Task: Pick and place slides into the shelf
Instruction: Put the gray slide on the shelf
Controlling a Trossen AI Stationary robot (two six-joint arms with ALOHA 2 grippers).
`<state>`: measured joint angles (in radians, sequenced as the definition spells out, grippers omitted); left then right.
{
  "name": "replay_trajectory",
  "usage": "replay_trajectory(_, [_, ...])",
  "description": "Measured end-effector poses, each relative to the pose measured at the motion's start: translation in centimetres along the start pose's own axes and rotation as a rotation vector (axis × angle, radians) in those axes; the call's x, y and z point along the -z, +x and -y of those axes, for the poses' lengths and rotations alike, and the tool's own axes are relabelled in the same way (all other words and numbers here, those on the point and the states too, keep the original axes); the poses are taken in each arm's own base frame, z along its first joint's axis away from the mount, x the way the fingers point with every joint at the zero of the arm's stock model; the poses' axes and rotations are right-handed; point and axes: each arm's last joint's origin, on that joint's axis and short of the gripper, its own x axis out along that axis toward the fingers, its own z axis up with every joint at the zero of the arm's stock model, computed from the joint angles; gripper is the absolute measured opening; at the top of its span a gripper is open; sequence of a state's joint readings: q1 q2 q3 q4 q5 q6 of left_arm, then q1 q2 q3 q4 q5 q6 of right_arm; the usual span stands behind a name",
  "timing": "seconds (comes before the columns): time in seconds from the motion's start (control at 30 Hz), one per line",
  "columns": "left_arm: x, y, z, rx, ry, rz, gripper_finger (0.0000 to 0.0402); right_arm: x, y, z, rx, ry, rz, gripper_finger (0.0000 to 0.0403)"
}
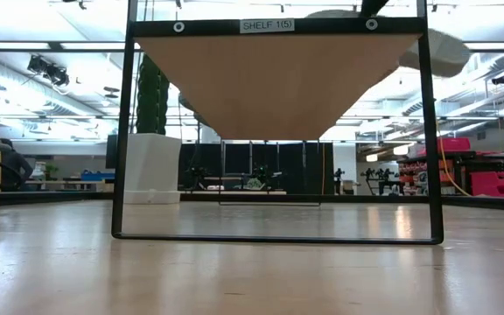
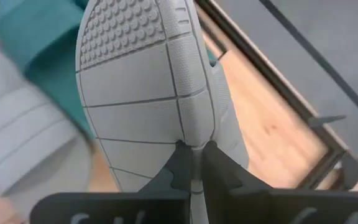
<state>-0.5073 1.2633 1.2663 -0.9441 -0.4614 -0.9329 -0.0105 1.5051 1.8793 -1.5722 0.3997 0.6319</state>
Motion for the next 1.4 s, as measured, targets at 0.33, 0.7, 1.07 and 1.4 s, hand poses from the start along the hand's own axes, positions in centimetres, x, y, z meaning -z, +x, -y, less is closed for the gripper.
replay_trajectory(0.33, [2.5,-1.2,0.0,-0.07,0.066,-0.082,0.0051,3.0,-2.7,-3.3,-0.117,0.137,0.025,0.0016])
replay_trajectory(0.7, [3.6,-2.4,-0.4,-0.091,0.132,-0.109,0.0052,5.1,-6.2,-7.1,-0.255,0.259,0.066,0.0016])
replay_trajectory(1.07, [3.8,-4.0,-1.0,-0.036,0.167,-0.098,0.0052,3.3,-6.5,-12.8,-0.312,0.174,0.11,0.0016])
replay_trajectory(1.4, [4.5,-4.8,-0.5,-0.019,0.101,-0.054,0.0051,2.5,-8.4,-11.7,-0.366,0.147,0.258,0.0016])
